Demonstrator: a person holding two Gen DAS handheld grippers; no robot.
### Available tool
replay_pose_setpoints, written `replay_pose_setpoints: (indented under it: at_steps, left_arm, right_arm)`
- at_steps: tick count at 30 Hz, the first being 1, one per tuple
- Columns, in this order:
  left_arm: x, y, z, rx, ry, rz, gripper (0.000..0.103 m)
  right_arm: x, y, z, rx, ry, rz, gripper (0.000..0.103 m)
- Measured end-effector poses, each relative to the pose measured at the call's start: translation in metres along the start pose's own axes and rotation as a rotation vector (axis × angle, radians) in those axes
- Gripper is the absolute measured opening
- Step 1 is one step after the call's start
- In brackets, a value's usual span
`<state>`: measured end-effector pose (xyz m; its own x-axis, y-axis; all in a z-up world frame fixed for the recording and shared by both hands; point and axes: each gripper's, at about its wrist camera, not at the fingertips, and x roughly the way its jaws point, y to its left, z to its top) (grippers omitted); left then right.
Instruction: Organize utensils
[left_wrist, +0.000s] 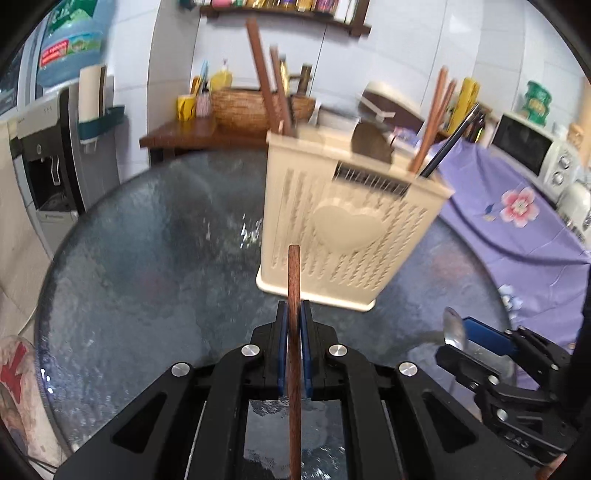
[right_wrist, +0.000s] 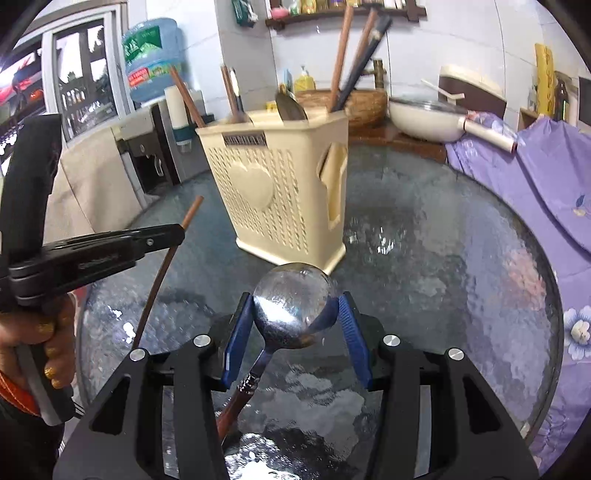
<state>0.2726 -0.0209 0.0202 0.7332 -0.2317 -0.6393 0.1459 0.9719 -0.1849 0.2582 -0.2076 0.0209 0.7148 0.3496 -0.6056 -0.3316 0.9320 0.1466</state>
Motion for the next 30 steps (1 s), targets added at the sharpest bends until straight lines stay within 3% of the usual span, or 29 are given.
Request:
replay_pose_setpoints:
  at_steps: [6, 8, 16, 18, 20, 24, 27, 30]
  left_arm:
    - [-0.042, -0.003, 0.007, 0.019, -0.085, -0.04, 0.007]
    - [-0.055, -0.004, 0.007, 0.024, -0.11, -0.05, 0.007]
    - [-0.064, -0.006, 0.007, 0.029, -0.134, -0.053, 0.007]
    - [-0.064, -0.005, 0.007, 0.027, -0.133, -0.05, 0.007]
    - [-0.065, -0.002, 0.007, 0.025, -0.135, -0.053, 0.007]
    - [-0.067, 0.002, 0.006, 0.02, -0.14, -0.045, 0.007]
    - [-0.068, 0.006, 0.006, 0.009, -0.141, -0.045, 0.007]
    - [-0.068, 0.008, 0.005, 0.008, -0.14, -0.044, 0.007]
  right_arm:
    - [-0.03, 0.008, 0.018, -0.047, -0.076, 0.044, 0.048]
    - [-0.036, 0.011, 0.024, -0.066, -0.09, 0.06, 0.012]
    - [-0.031, 0.009, 0.033, -0.046, -0.077, 0.06, 0.013]
    - [-0.022, 0.006, 0.03, -0.016, -0.055, 0.055, 0.022]
    - [-0.007, -0.002, 0.024, 0.036, 0.001, 0.032, 0.053]
    - [0.02, -0.004, 0.009, 0.102, 0.102, 0.033, 0.054]
    - [0.051, -0.004, 0.0, 0.142, 0.216, 0.039, 0.042]
    - [0.072, -0.014, -0.004, 0.245, 0.233, 0.038, 0.037]
